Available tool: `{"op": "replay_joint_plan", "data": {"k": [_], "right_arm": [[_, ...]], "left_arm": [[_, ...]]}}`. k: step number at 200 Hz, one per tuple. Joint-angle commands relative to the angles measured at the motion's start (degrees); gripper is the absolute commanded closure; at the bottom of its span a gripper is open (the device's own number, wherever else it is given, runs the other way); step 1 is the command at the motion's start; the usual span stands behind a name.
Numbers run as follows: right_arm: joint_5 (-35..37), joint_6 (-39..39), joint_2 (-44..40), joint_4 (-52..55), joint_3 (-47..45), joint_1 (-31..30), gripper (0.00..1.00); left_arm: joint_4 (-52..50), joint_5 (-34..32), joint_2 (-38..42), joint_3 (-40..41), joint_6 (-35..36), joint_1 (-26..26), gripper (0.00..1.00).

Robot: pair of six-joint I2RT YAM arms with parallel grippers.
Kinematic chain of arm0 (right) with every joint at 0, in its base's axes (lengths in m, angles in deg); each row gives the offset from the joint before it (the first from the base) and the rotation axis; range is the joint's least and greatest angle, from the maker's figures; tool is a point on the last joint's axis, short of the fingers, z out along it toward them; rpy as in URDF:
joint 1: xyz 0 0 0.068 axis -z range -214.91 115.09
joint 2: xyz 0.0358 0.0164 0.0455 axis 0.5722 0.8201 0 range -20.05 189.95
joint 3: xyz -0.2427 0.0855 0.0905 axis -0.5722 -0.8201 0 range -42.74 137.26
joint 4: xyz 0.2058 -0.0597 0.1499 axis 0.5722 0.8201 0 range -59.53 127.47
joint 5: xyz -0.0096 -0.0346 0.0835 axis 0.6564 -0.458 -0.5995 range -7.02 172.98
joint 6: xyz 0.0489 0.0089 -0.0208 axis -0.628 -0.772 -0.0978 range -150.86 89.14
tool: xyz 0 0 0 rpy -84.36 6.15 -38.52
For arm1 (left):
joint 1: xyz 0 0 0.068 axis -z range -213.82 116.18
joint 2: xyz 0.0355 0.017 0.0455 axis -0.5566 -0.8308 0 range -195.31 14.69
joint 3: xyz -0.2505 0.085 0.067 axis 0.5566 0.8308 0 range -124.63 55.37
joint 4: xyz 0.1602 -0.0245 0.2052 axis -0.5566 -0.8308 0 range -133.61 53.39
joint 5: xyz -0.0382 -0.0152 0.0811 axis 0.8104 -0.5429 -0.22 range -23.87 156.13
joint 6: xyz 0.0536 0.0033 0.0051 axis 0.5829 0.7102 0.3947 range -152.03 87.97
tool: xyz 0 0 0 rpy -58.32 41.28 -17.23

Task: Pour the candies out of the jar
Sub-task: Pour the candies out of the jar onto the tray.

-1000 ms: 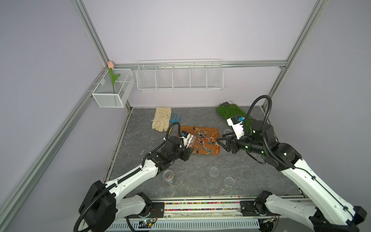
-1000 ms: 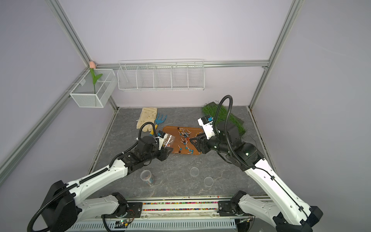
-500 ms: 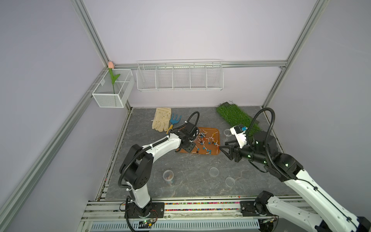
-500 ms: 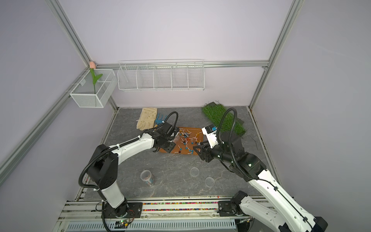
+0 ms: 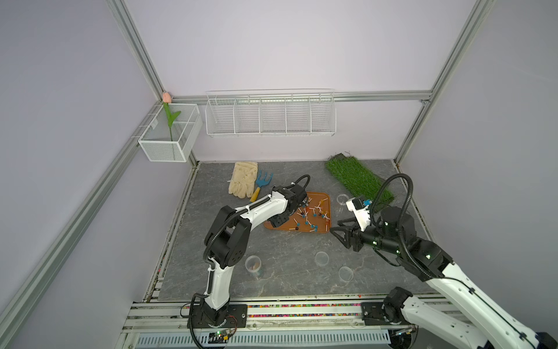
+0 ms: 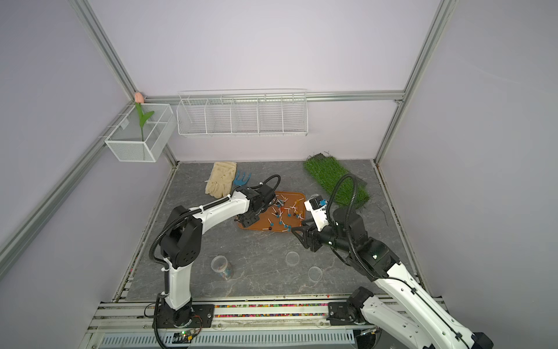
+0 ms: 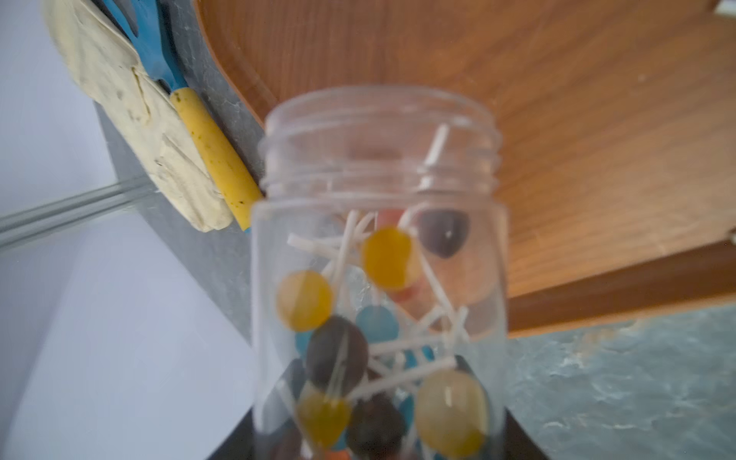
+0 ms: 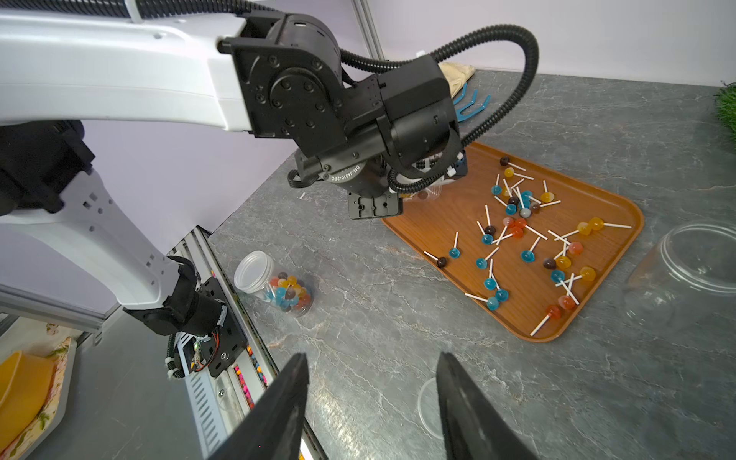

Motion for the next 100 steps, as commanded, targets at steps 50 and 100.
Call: {"op": "replay_joint_plan", "data": {"k": [50,100], "right_arm": [[-0.6,-0.1,-1.3,-1.2,-1.6,0.4,0.45],[-0.4,-0.6,-1.1,-2.4,-2.4,0.5,0.44]], "left_arm": [[-8.1,-16.8,-8.0,-7.4,5.2,4.9,0.57],[-5.7,-24.6,-7.4,-4.3,8.3,7.6,0.57]]}}
